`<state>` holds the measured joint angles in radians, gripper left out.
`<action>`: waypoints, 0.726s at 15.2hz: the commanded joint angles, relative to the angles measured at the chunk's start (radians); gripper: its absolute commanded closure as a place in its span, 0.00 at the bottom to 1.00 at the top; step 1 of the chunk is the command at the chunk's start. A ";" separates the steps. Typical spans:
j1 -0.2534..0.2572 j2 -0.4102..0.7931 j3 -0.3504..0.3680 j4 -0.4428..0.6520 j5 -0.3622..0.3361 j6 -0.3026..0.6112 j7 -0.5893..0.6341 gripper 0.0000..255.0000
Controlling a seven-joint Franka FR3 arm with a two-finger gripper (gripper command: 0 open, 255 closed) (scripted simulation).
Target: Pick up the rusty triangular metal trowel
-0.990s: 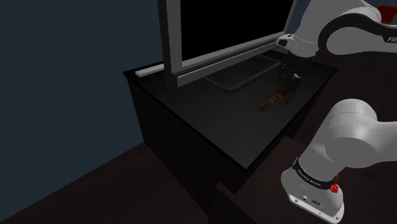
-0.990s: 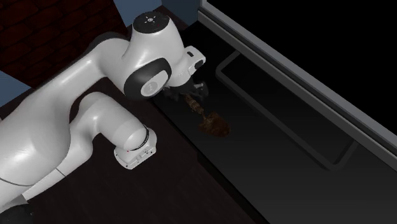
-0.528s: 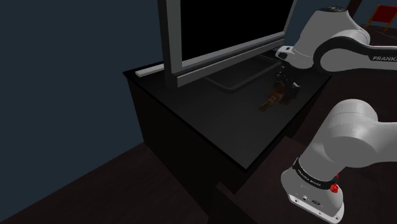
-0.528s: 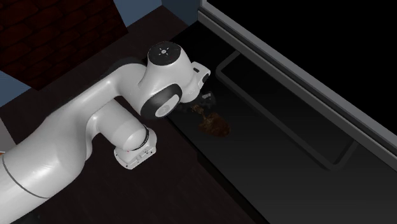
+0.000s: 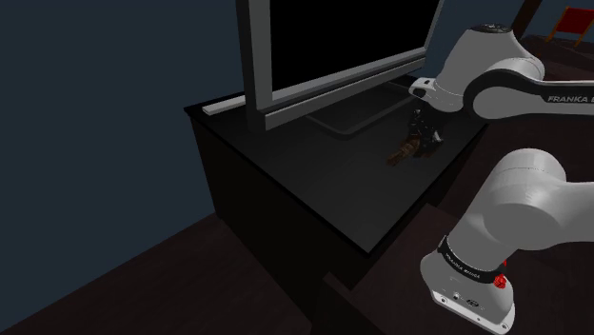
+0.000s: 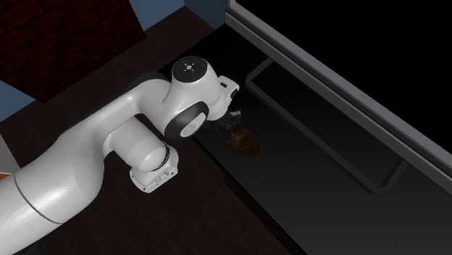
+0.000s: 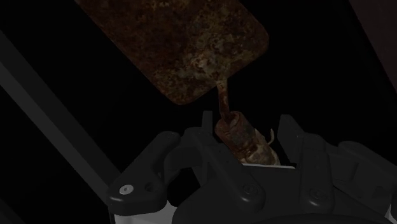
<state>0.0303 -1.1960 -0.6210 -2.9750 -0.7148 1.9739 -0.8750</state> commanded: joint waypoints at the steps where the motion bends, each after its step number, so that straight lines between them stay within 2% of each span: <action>1: 0.000 0.000 -0.001 -0.001 0.000 0.001 0.000 1.00; 7: -0.001 -0.001 -0.001 -0.001 0.000 -0.001 -0.002 1.00; 11: 0.018 -0.018 0.037 0.043 0.041 -0.057 -0.008 1.00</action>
<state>0.0406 -1.2111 -0.5959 -2.9452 -0.6862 1.9315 -0.8834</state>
